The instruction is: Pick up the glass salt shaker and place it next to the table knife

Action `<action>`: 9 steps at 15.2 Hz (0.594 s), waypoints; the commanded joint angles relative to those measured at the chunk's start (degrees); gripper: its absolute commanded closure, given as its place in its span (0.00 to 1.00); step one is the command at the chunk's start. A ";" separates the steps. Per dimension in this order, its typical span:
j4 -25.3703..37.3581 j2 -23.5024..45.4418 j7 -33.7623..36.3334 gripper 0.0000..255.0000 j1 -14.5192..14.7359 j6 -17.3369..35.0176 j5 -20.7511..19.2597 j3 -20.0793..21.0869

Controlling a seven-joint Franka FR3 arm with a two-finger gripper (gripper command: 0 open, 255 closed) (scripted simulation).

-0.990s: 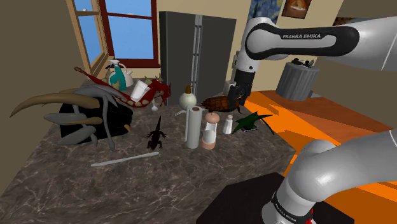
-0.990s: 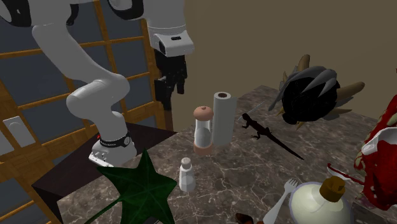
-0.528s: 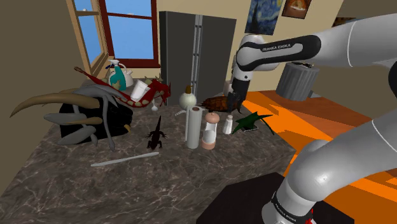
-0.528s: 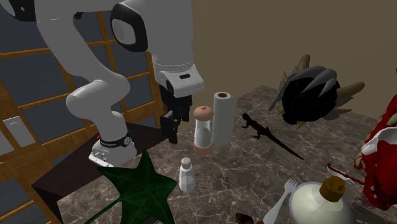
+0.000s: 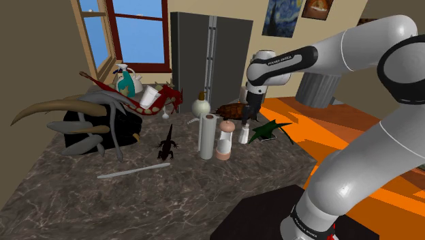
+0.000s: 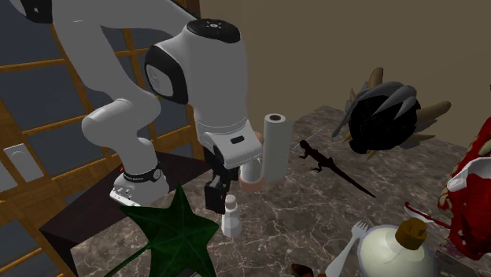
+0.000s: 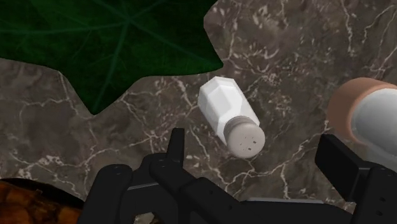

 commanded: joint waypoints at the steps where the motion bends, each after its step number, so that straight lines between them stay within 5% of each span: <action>1: -0.93 0.83 -0.45 0.00 -0.02 1.76 0.13 -0.29; 9: -2.85 1.91 -0.70 0.00 0.10 4.71 0.43 -0.44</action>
